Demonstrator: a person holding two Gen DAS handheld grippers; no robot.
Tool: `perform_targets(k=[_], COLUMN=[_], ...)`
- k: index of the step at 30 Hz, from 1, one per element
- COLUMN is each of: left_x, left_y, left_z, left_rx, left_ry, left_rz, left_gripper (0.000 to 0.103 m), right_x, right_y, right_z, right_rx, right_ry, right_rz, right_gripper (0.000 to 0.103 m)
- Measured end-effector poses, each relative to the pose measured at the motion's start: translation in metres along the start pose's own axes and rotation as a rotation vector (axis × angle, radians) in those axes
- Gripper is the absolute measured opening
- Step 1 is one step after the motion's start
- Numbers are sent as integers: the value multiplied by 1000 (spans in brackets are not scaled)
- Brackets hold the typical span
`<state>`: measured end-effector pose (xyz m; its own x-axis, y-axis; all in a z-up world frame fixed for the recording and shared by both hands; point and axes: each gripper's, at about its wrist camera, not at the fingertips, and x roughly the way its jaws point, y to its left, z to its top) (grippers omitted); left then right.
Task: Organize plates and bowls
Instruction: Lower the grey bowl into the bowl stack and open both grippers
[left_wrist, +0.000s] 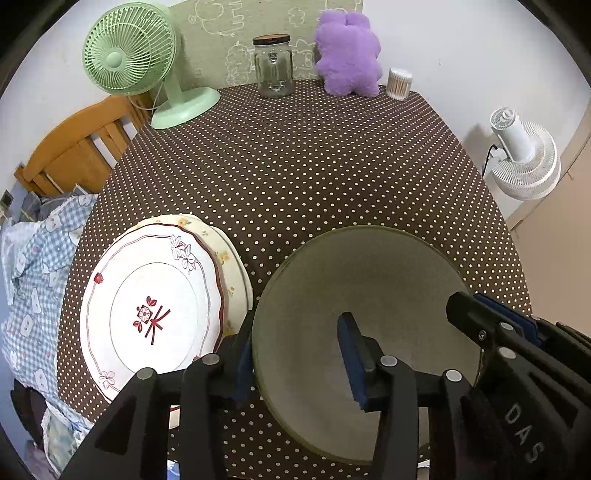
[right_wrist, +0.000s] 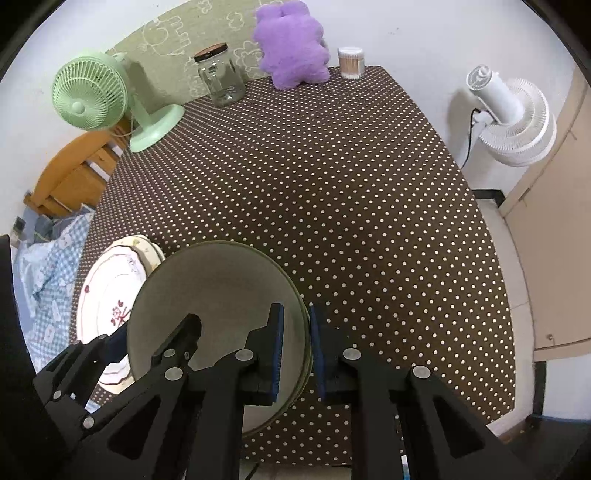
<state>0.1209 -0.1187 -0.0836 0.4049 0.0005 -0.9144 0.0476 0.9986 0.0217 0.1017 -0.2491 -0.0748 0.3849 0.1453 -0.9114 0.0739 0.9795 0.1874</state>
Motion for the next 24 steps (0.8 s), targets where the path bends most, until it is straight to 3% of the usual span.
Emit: perform_targets(k=[5,8,9,10,12,16,24], left_x=[-6,-6,-6,-5,-3,4,19], left_y=[-1,-1,0,1,3,6,9], left_z=[1,1,1,1,1,-1,-8], left_rx=[10,11,8,3,-1,-29,-66], left_ry=[-23,-22,-19,-18,-14,-2,34], left_rz=[-28,-34,-39,-47,-56,-89,-140], left_gripper=[67,72,74,78,80,89,90], right_x=[-4,-5,-5,-6,-8,-4,16], right_y=[-4,-6,-8,-10,-14,-15,-20], right_z=[3,5,6,6,6,5,4], right_rx=[-22,-40,-42,-39,-23,-55,-21], right_ry=[-4,-6,-7,-9,-30,-35,18], right_rz=[52,48,54,66,76,65,96], right_gripper=[20,28,40,59,77,79,79])
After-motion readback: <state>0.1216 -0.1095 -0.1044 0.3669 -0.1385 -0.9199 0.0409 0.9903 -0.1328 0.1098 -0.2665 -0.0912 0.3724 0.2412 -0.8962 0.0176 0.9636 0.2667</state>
